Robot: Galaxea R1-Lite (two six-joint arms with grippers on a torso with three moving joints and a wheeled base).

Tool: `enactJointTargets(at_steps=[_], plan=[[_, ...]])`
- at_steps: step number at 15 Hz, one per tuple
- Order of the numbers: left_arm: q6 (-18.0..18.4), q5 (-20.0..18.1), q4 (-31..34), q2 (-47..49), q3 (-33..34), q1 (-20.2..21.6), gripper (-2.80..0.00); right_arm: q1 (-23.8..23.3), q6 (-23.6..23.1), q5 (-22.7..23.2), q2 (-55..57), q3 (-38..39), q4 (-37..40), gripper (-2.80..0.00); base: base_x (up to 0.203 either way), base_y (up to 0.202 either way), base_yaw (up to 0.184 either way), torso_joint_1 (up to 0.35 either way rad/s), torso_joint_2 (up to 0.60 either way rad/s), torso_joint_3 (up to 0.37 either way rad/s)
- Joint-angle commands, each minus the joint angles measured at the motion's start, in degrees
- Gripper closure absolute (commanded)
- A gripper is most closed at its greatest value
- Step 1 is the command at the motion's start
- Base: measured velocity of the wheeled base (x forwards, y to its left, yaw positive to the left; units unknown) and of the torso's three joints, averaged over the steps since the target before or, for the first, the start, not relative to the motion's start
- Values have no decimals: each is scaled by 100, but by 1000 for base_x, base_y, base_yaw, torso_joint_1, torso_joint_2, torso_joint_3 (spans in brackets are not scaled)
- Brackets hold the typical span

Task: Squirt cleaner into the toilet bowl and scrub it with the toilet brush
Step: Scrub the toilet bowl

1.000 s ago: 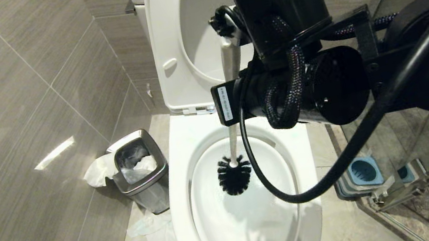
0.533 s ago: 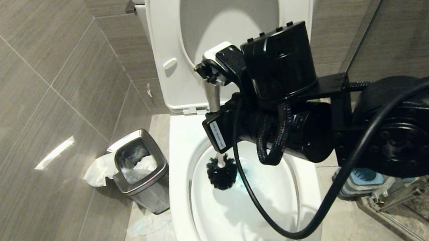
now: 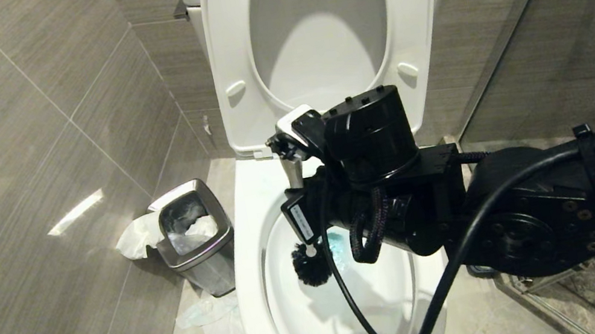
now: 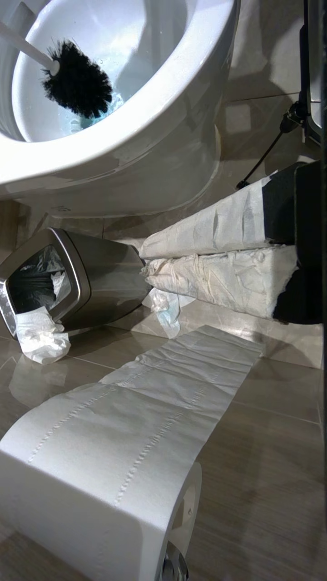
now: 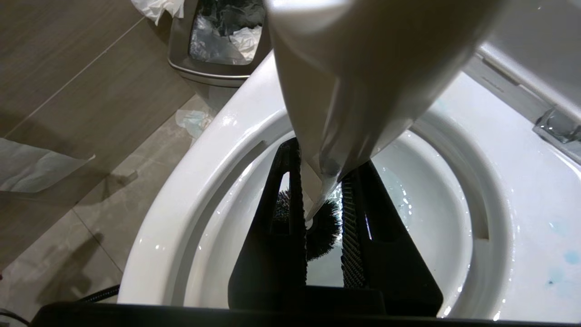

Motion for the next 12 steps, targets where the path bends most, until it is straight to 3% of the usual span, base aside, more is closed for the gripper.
enactJointTargets(at_steps=[1,4,8,12], plan=[[-1,3,0,0,18,0,0,3,-14,-5,206,-29,-53,0,0,0,0,0,0,0],[-1,1,0,0,18,0,0,-3,-169,-19,673,-222,-516,0,0,0,0,0,0,0],[-1,3,0,0,18,0,0,-36,-209,-75,1304,-957,-572,0,0,0,0,0,0,0],[-1,-6,0,0,18,0,0,-384,-356,-205,1505,-1342,-546,0,0,0,0,0,0,0]])
